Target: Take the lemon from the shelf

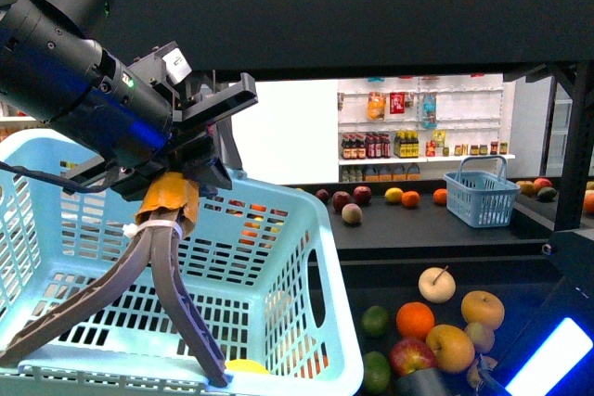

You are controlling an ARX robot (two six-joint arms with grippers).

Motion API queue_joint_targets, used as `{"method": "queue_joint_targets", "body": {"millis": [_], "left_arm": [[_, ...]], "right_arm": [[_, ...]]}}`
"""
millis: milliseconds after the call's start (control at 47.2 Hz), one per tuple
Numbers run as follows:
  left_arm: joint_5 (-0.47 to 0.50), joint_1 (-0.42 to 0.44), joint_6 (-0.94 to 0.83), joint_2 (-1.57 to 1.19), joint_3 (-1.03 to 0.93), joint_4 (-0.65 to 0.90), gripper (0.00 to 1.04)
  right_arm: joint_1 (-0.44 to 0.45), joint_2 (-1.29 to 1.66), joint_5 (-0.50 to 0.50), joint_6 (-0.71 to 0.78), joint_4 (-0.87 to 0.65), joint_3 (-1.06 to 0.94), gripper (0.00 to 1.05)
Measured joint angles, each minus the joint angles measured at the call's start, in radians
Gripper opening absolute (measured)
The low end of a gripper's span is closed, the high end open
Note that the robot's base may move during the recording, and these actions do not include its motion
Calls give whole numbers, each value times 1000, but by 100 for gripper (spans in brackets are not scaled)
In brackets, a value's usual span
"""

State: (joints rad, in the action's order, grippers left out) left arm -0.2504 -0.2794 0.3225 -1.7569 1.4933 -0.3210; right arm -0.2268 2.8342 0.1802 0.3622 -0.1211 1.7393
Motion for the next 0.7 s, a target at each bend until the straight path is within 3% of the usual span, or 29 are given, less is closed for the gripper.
{"method": "queue_joint_targets", "body": {"millis": [444,698], "left_arm": [[0,0,0,0,0,0,16],[0,0,0,0,0,0,16]], "right_arm": [[-7,52,-14,0,40,123,97],[-14,59,-19,0,48,145,70]]}}
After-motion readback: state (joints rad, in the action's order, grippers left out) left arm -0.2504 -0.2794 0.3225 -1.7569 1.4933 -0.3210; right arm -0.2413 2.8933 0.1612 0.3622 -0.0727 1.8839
